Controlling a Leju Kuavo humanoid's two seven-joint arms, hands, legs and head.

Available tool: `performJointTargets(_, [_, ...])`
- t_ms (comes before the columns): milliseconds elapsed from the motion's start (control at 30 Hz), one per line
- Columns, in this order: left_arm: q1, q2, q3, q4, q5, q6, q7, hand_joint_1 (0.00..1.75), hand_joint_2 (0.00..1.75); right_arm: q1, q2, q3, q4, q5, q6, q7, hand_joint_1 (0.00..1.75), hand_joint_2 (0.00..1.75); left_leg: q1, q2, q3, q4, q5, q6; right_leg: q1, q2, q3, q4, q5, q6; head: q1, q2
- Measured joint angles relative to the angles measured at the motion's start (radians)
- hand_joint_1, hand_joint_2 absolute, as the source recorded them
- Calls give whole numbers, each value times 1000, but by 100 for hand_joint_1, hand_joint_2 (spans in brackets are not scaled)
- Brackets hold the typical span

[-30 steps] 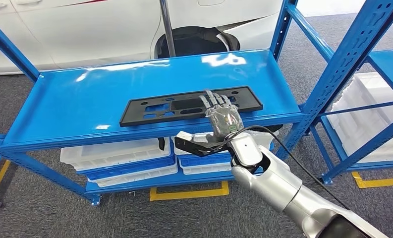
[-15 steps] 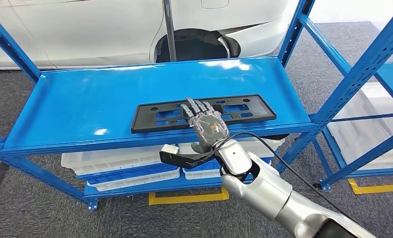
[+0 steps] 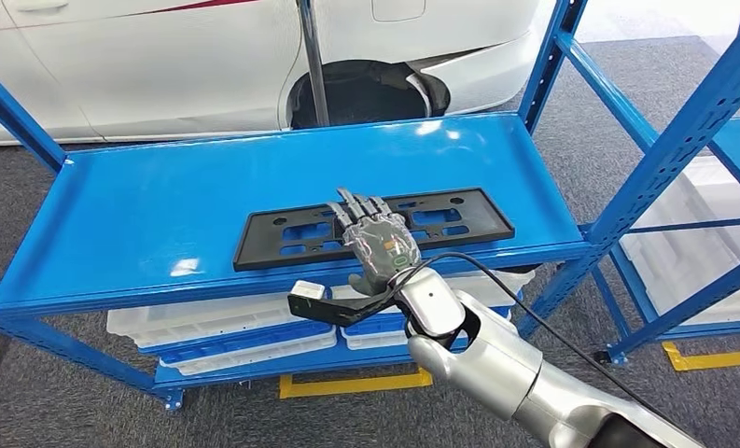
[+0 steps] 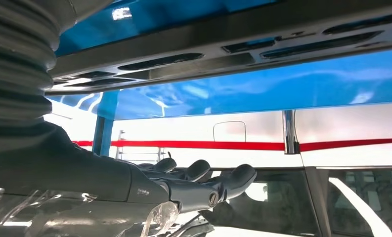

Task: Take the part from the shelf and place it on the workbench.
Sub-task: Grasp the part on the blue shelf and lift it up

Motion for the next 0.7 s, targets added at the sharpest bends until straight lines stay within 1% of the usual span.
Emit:
performJointTargets(33, [1,0,0,0,0,0,0,0,0,1,0,3,0,1,1,-1,0,175,8,0,-28,39,-2,-7,-1,1,3,0,-3,2,0,0])
performJointTargets(67, [3,0,0,0,0,0,0,0,0,1,1,6,0,2,1,-2,0,175,14,0,-38,41,14,-14,-3,2,6,1,-7,5,0,0])
performJointTargets(100, [3,0,0,0,1,0,0,0,0,1,1,8,0,2,1,-2,0,175,19,1,-28,3,46,-19,-6,4,11,2,-11,9,0,0])
performJointTargets(133, [3,0,0,0,1,0,0,0,0,1,3,9,0,2,2,-3,0,175,24,1,-3,-64,88,-24,-10,5,16,3,-15,15,0,0])
performJointTargets(167, [2,0,0,0,1,0,0,0,0,0,4,10,0,3,2,-3,0,175,26,0,27,-136,123,-29,-11,6,21,4,-20,22,-1,0])
performJointTargets(200, [1,0,0,0,1,0,0,0,0,0,5,10,0,3,2,-4,0,175,27,-2,52,-194,145,-28,-11,8,24,5,-24,30,-1,0])
performJointTargets(233, [1,0,0,0,1,0,0,0,0,-1,6,10,0,3,2,-4,0,175,26,-4,68,-228,155,-24,-10,9,25,5,-28,36,-1,0])
performJointTargets(267, [1,-1,0,0,1,0,0,0,0,-2,7,11,0,3,2,-4,0,175,23,-5,73,-239,153,-17,-9,10,26,6,-30,43,-1,0])
performJointTargets(300, [1,-1,0,0,1,0,0,0,0,-2,7,11,0,3,2,-4,0,175,20,-6,73,-238,151,-8,-10,11,26,5,-31,49,0,0])
performJointTargets(367, [1,-1,0,0,0,-1,-5,0,0,-2,8,12,0,-2,9,-5,0,175,17,-6,74,-237,150,7,-14,8,24,18,-43,60,0,0])
performJointTargets(400, [0,0,0,0,0,-2,-8,0,0,-2,8,12,0,-6,17,-5,0,175,15,-7,76,-237,150,11,-15,6,21,28,-41,53,1,0])
performJointTargets(433, [-1,0,0,0,-1,-2,-10,0,0,-3,7,12,0,-10,27,-5,0,175,12,-7,78,-237,149,13,-14,4,19,35,-41,35,1,0])
performJointTargets(467, [-1,0,0,0,0,-3,-12,0,0,-3,7,13,0,-14,38,-3,0,175,7,-8,79,-235,147,13,-12,2,20,37,-40,11,2,0])
performJointTargets(500, [-2,0,0,0,2,-3,-12,0,0,-3,6,14,1,-18,49,0,0,175,3,-8,79,-234,146,14,-11,1,23,29,-35,-10,3,0])
performJointTargets(533, [-1,-1,0,0,3,-4,-14,0,0,-4,5,16,1,-21,58,4,0,175,0,-8,79,-234,145,15,-11,0,26,22,-38,-18,4,0])
performJointTargets(567, [-1,-1,0,0,5,-5,-17,0,0,-4,4,17,2,-23,66,9,0,175,-1,-7,78,-233,144,16,-12,-1,29,16,-39,-13,5,0])
performJointTargets(700, [1,0,0,0,6,-5,-22,0,0,-4,-10,19,12,-34,86,36,0,175,-2,-6,77,-232,143,18,-16,-1,33,5,-36,36,5,0])
